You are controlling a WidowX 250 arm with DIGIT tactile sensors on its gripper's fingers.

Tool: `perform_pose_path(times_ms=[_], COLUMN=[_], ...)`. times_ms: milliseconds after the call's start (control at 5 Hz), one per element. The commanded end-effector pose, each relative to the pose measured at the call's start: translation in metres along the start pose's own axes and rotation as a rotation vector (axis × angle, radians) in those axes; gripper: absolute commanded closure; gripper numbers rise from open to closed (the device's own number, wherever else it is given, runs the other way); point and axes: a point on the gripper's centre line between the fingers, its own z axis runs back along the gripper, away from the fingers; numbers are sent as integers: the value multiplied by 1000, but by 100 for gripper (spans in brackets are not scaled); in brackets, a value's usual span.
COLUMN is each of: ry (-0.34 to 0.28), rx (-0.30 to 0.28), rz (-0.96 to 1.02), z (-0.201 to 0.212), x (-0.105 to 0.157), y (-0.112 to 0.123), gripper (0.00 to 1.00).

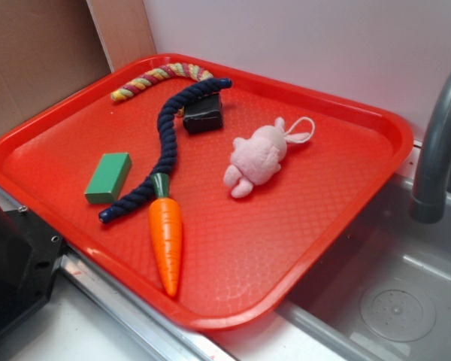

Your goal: Grab the carrot.

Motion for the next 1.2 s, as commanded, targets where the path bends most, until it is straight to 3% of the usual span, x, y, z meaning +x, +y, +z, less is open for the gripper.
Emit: perform_pose_path(times_ms=[0,200,400,600,1000], ry=[0,100,54,72,139], rx=[0,-77,-62,-178,-55], rz=[0,223,360,401,397], z=[0,-48,-70,-114,-177], x=[0,5,19,26,12], y=[0,-9,-30,-50,-63], gripper=[0,0,0,0,0])
